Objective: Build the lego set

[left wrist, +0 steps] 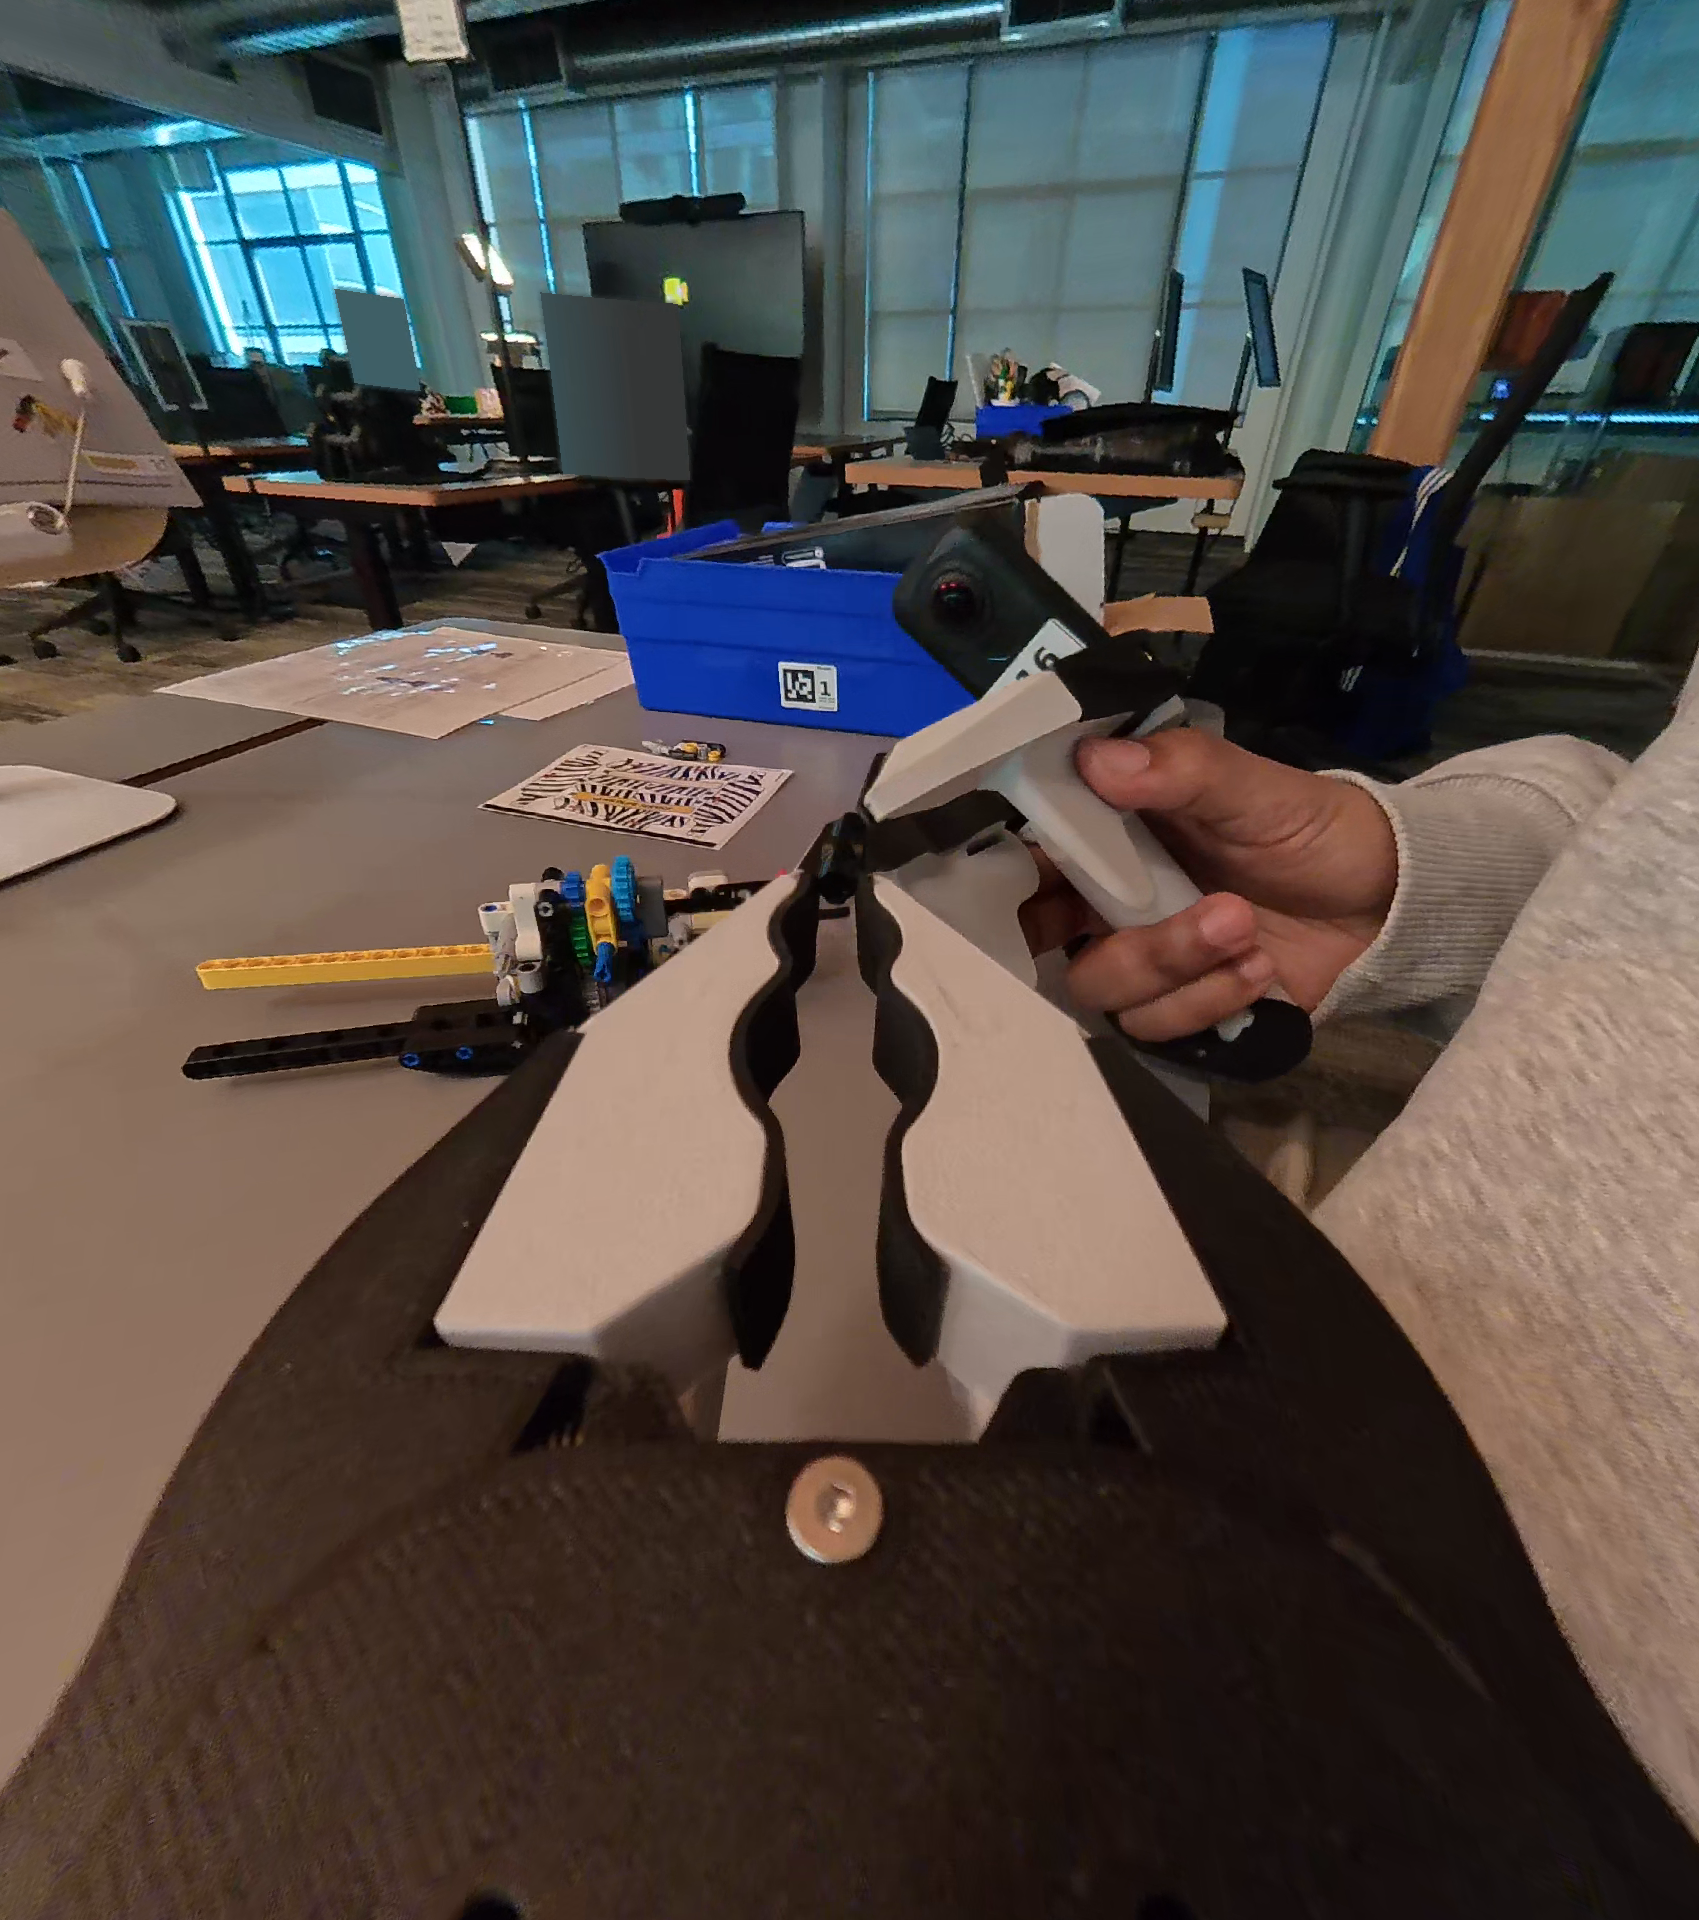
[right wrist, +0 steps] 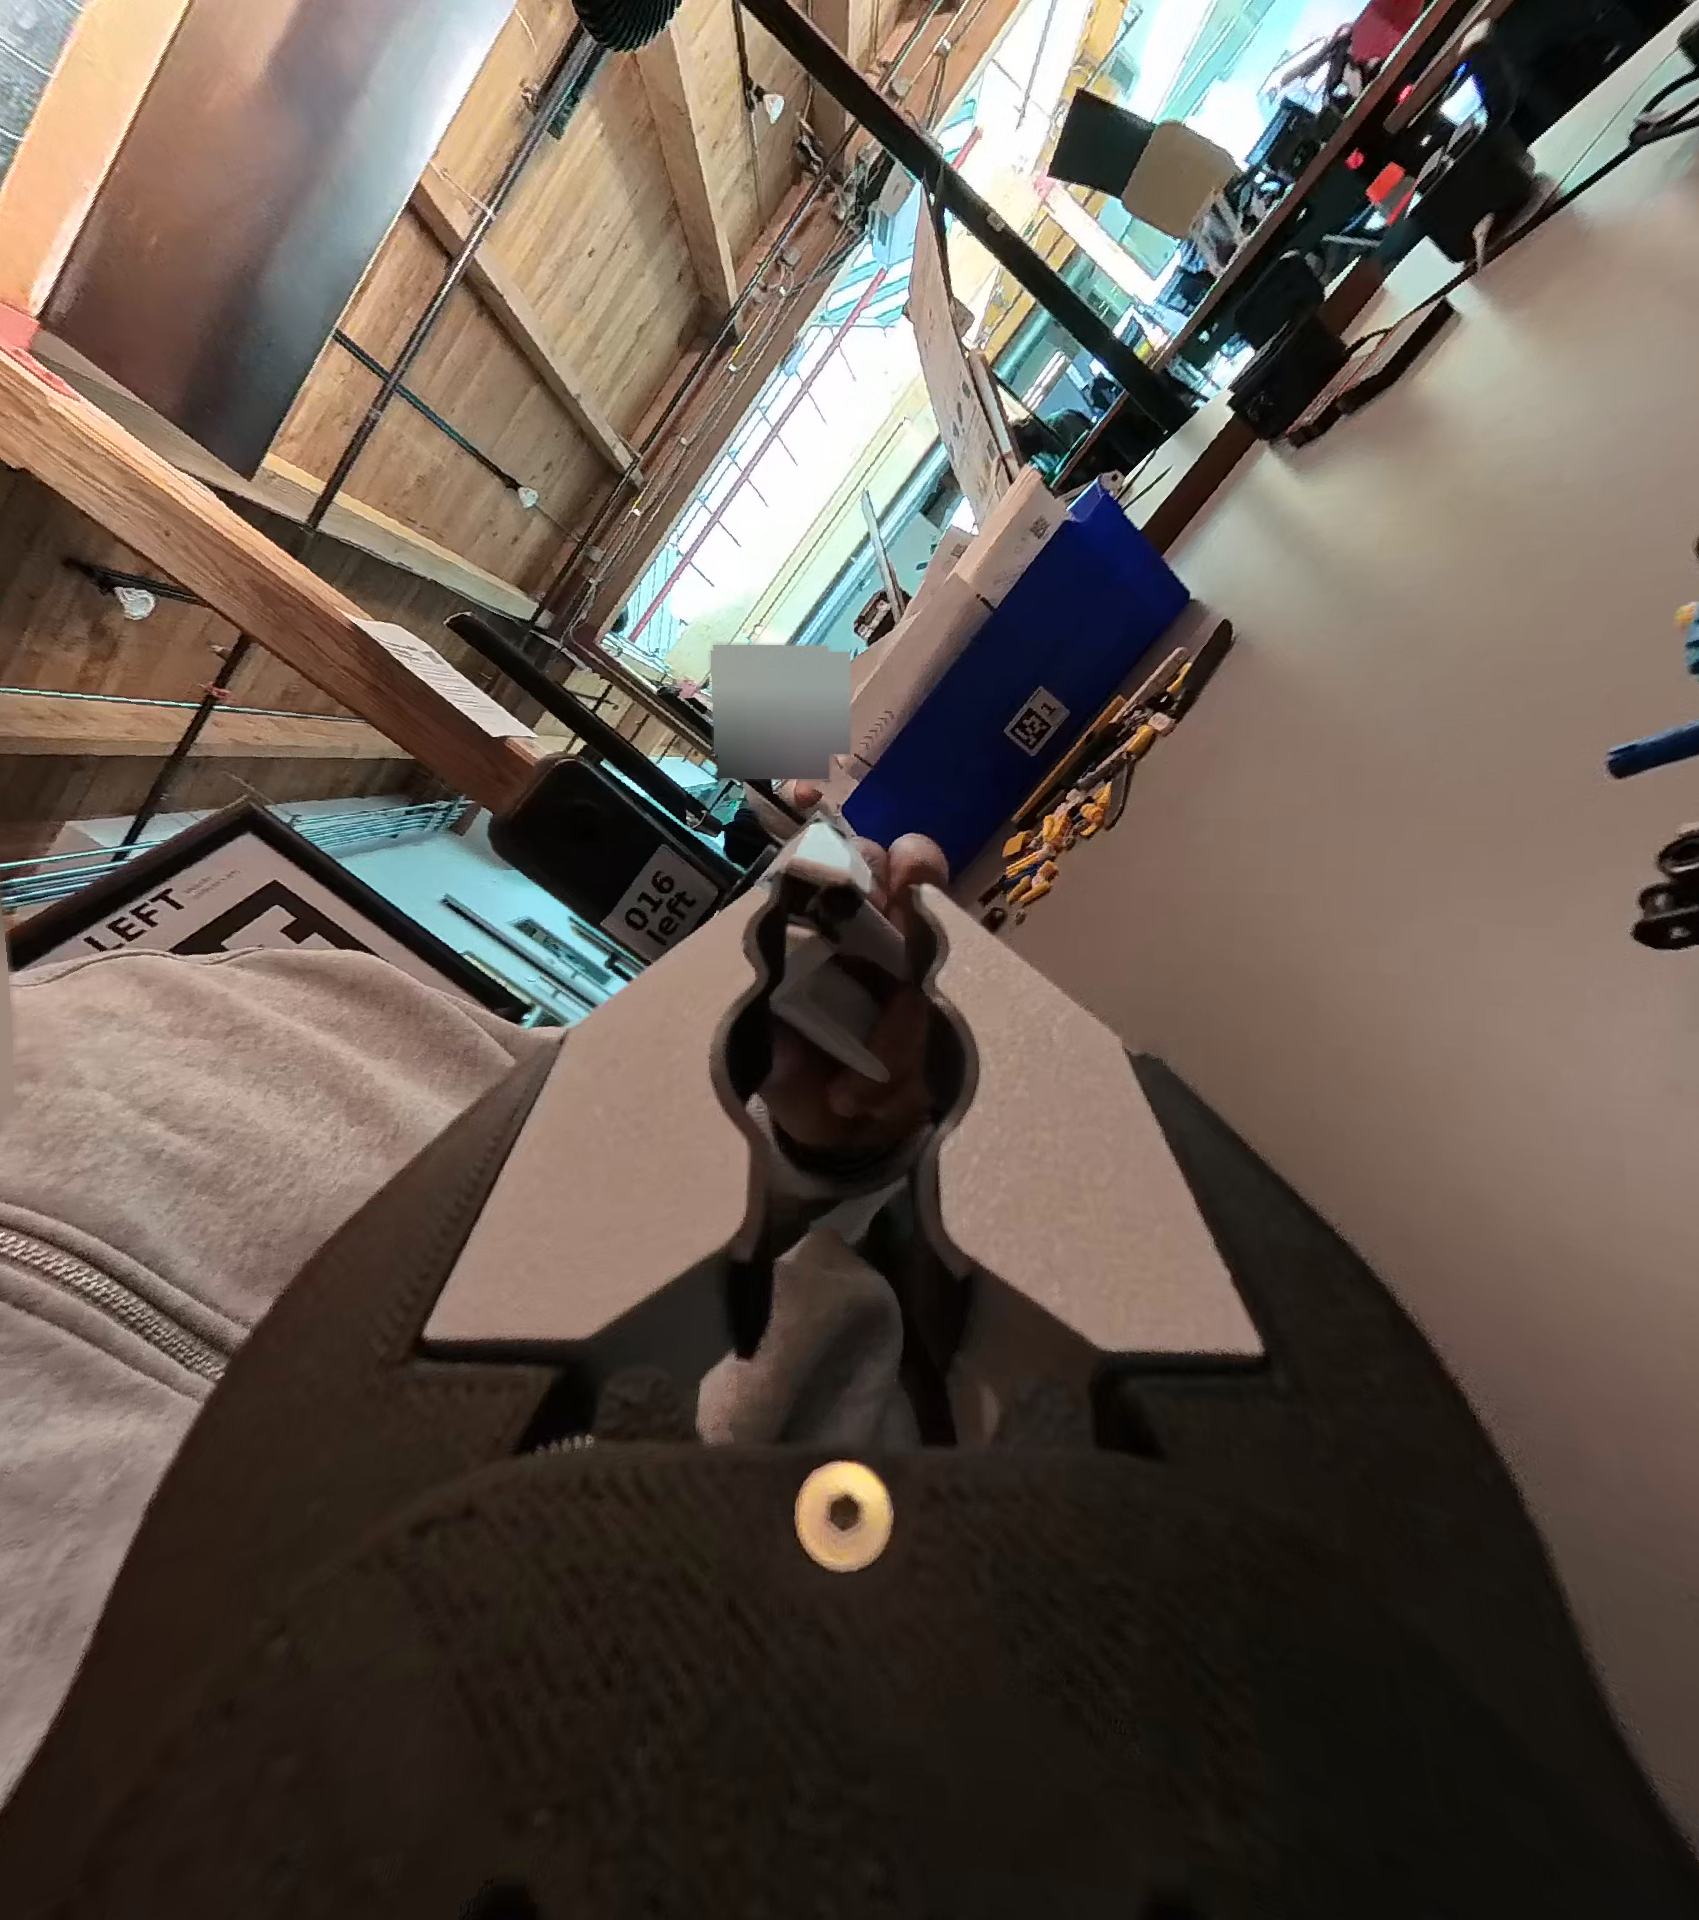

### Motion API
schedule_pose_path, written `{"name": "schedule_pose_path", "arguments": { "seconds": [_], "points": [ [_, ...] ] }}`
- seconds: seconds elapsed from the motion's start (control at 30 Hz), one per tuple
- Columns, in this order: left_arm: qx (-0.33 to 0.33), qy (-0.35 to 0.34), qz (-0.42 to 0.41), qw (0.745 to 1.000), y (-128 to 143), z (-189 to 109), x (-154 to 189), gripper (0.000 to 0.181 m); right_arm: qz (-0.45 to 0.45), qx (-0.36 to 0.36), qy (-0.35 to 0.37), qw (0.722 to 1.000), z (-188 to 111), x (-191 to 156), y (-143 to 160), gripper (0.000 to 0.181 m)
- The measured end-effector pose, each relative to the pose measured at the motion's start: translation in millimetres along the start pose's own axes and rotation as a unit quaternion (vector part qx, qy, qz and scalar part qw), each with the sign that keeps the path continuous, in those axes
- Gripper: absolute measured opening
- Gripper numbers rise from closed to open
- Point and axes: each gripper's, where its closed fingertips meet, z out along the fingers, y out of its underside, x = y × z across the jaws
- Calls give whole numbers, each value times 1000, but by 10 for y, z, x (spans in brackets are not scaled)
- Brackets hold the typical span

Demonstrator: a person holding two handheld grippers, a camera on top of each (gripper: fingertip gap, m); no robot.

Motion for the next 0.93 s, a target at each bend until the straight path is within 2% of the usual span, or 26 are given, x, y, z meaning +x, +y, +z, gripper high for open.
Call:
{"name": "schedule_pose_path", "arguments": {
  "seconds": [0.13,0.33,0.4,0.47,0.57,0.67,0.73,0.8,0.87,0.93],
  "points": [
    [-14,6,20,1000,48,22,28,4,21,-8,-14,1000,-4,-13,30,7],
    [-32,2,14,999,112,54,-1,5,34,-12,4,999,-25,53,31,5],
    [-37,7,-13,999,125,62,-16,5,26,-10,5,1000,-30,48,15,5],
    [-50,-4,-58,997,144,61,-82,17,14,4,1,1000,-51,22,-45,5],
    [-54,-49,-153,986,64,-86,-253,26,-24,15,23,999,-118,42,-130,6],
    [-47,-167,-195,965,18,-628,-688,25,-76,12,53,996,-172,73,-170,6],
    [-81,-296,-196,931,127,-1291,-1130,23,-99,10,65,993,-174,89,-173,6],
    [-125,-404,-199,884,281,-2025,-1477,16,-115,2,73,991,-147,112,-146,6],
    [-185,-438,-221,852,509,-2511,-1628,8,-132,-13,81,988,-102,140,-104,6],
    [-254,-412,-260,836,776,-2689,-1619,2,-149,-28,87,985,-52,160,-65,6]
  ]
}}
